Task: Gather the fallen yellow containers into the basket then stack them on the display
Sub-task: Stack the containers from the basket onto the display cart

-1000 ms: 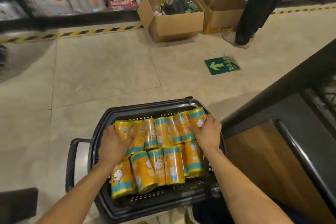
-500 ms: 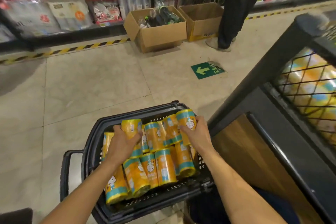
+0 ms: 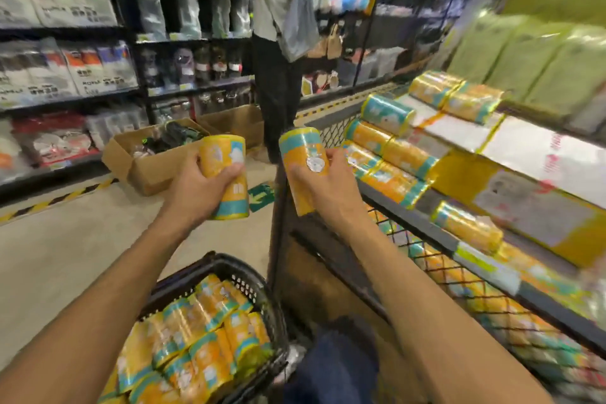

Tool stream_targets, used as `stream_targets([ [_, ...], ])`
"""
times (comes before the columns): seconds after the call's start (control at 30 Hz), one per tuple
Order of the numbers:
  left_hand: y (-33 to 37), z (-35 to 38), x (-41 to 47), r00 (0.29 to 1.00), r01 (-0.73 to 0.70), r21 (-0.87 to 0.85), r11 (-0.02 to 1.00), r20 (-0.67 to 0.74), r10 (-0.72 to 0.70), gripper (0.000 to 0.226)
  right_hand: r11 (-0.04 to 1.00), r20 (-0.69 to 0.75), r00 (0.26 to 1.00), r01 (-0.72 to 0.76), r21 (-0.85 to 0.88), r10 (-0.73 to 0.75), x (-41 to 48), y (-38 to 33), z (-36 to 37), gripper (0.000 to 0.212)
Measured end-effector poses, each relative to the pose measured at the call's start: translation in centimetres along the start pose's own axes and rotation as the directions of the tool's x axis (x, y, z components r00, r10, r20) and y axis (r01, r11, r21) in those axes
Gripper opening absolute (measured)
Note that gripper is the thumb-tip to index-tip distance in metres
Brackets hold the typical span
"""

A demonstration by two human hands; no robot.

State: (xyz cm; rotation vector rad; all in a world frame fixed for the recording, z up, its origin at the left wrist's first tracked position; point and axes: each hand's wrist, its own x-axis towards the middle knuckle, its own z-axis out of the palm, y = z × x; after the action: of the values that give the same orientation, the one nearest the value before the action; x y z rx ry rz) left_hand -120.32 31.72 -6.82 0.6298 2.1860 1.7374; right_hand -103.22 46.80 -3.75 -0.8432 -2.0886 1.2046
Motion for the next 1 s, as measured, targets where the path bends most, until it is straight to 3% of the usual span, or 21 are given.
stream_targets([
  [0.1, 6.4, 4.3, -0.9, 0.984, -0.157, -0.035, 0.987, 0.083, 0.16, 0.048, 1.0, -0.112, 0.994, -0.01, -0.023, 0.007, -0.8, -2.2, -7.0, 0.05],
  [0.2, 11.5, 9.7, -1.6, 0.921, -0.33, 0.024, 0.944, 0.227, 0.317, 0.042, 0.995, -0.24, 0.971, -0.031, -0.1, 0.006, -1.1, -2.3, -14.3, 0.058],
  [0.33, 16.2, 18.8, -2.4, 0.765, -0.507, 0.021, 0.862, 0.471, 0.439, 0.073, 0.972, -0.415, 0.909, -0.134, -0.194, 0.043, -1.9, 0.6, -24.3, 0.049],
  [0.43, 18.0, 26.5, -3.0, 0.659, -0.622, 0.073, 0.78, 0.587, 0.471, 0.079, 0.928, -0.468, 0.878, -0.253, -0.275, 0.101, -2.4, 4.2, -30.5, 0.059],
  [0.6, 18.5, 38.0, -2.7, 0.463, -0.801, 0.175, 0.573, 0.788, 0.406, 0.069, 0.756, -0.412, 0.886, -0.415, -0.506, 0.211, -2.5, 10.1, -37.3, 0.055],
  [0.73, 16.8, 44.3, -2.2, 0.293, -0.89, 0.156, 0.429, 0.916, 0.275, 0.053, 0.721, -0.317, 0.89, -0.452, -0.524, 0.328, -2.1, 15.7, -38.6, 0.053],
  [0.87, 14.3, 48.3, -1.2, 0.244, -0.907, 0.182, 0.381, 0.962, 0.12, 0.063, 0.732, -0.233, 0.891, -0.452, -0.51, 0.389, -2.0, 19.9, -38.9, 0.051],
  [1.0, 12.5, 49.8, 0.9, 0.18, -0.902, 0.146, 0.406, 0.983, 0.045, 0.075, 0.77, -0.181, 0.907, -0.419, -0.481, 0.381, -1.8, 21.8, -39.4, 0.054],
])
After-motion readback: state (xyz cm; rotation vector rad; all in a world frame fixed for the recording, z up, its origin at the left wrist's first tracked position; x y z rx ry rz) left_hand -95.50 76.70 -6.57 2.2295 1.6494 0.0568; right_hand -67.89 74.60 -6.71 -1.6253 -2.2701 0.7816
